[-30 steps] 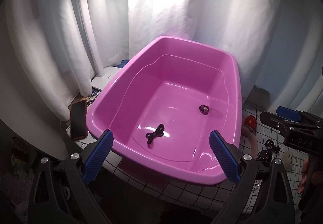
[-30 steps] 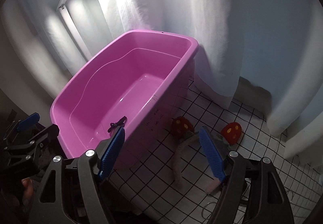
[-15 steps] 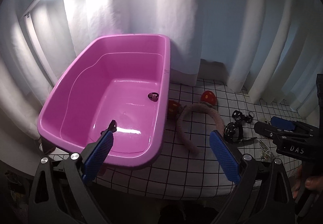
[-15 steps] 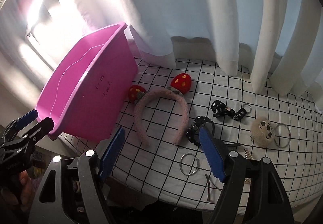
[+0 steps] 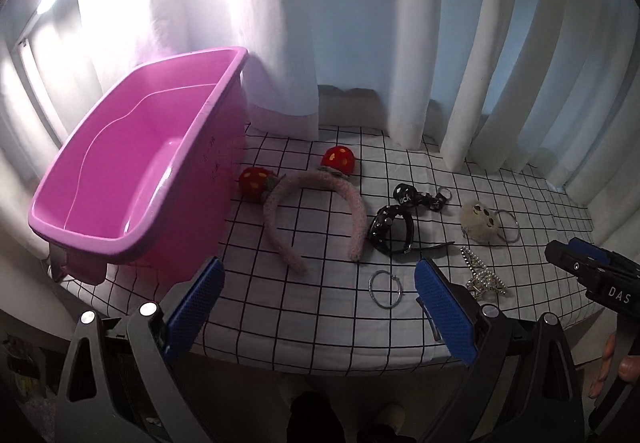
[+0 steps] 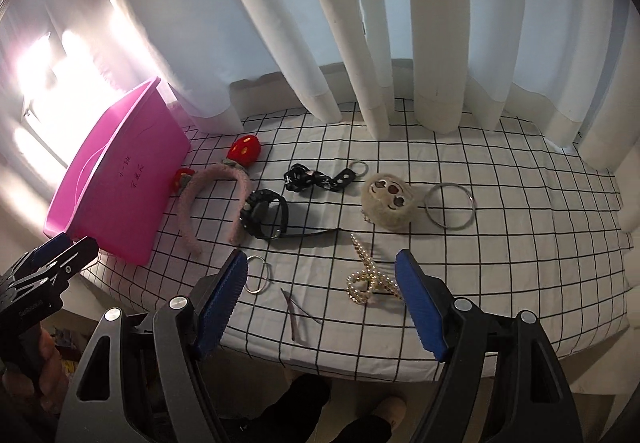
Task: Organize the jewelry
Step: 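Withdraw both tools from the tub back over the table, then grasp the brown hair clip with the left tool while the right tool grasps the pearl hair claw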
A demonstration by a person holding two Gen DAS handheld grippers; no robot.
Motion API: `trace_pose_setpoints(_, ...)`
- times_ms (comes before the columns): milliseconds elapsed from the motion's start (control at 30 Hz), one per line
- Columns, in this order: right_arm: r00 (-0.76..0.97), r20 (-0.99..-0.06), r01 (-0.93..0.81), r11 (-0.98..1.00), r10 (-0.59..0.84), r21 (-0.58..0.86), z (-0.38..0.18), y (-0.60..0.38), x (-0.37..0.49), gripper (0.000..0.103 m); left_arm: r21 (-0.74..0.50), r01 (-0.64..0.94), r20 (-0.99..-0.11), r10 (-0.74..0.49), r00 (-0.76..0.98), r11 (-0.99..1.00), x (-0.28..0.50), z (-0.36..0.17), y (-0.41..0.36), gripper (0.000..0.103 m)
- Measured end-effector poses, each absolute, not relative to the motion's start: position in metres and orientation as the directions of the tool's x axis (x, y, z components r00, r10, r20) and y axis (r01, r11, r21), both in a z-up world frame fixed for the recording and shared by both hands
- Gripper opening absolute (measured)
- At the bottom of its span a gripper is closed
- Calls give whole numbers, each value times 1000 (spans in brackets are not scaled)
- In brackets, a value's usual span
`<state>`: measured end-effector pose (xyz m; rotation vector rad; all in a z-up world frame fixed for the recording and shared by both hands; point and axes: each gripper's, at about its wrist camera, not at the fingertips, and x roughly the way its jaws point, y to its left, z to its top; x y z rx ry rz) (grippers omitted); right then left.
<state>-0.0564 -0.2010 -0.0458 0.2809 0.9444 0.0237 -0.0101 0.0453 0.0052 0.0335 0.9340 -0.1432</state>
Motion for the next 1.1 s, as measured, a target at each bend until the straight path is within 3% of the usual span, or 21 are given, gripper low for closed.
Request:
trace_pose_setpoints(467,571,-793,-19,968,215,250,-89,-267,-107,73,-37,29,-833,-47,551,999,-73,-37,-27,94)
trace_pose_setpoints(800,585,-787,-30,974,198,223,-116,-256,-106,73,-26,78,-835,-64,546,997,-80,-69,-39,94)
trace_pose_setpoints(1100,579,-777,-116,969,246,220,-151,-261,-81,73,-23,7,-847,-23,532,1000,-78,-120,-60,94)
